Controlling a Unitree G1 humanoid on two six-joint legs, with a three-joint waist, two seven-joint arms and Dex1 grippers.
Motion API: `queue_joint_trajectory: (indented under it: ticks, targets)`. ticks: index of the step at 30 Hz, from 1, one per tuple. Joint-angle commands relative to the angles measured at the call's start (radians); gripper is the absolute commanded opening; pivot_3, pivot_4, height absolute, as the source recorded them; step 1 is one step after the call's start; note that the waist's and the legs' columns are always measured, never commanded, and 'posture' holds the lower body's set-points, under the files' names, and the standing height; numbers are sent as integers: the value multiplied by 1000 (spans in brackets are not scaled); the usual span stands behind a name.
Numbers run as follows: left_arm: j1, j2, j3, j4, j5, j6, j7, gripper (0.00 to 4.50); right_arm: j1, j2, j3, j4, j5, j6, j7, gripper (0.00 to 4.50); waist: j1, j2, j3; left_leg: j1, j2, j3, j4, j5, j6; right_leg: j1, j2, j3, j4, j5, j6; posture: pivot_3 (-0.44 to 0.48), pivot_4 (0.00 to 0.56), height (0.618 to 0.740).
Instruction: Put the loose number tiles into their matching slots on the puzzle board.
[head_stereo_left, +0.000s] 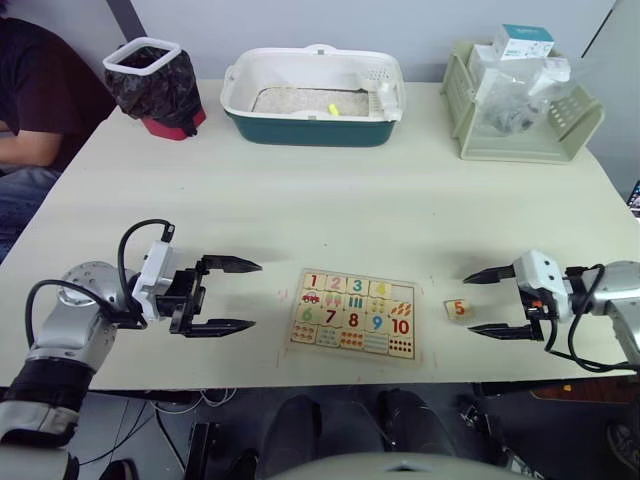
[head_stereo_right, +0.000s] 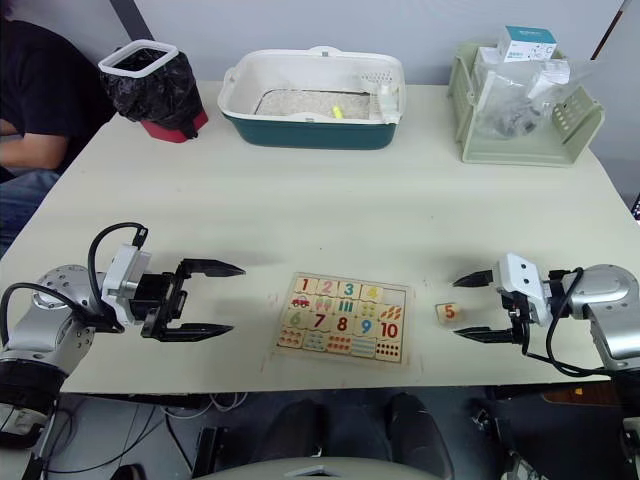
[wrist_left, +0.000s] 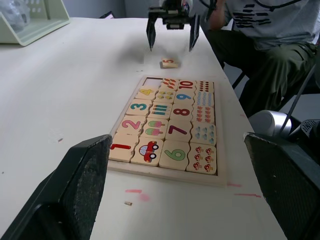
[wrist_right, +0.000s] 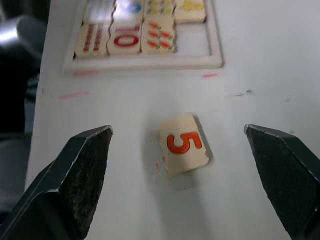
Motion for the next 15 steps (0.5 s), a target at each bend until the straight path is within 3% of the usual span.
queue_joint_trajectory:
  ticks: [1, 15]
  targets:
    - [-3, 3, 14, -14, -8, -12, -29, 4500, -34, -18, 10, 34, -18, -49, 23, 4437, 1, 0, 0, 0, 0, 0, 0, 0, 0, 0, 0, 0, 0, 0, 0, 0, 150, 740]
    - [-4, 5, 11, -4, -7, -24, -29, 4500, -126, 11, 98, 181, -88, -181, 46, 4437, 7, 0, 0, 1, 0, 1, 0, 0, 0, 0, 0, 0, 1, 0, 0, 0, 150, 740]
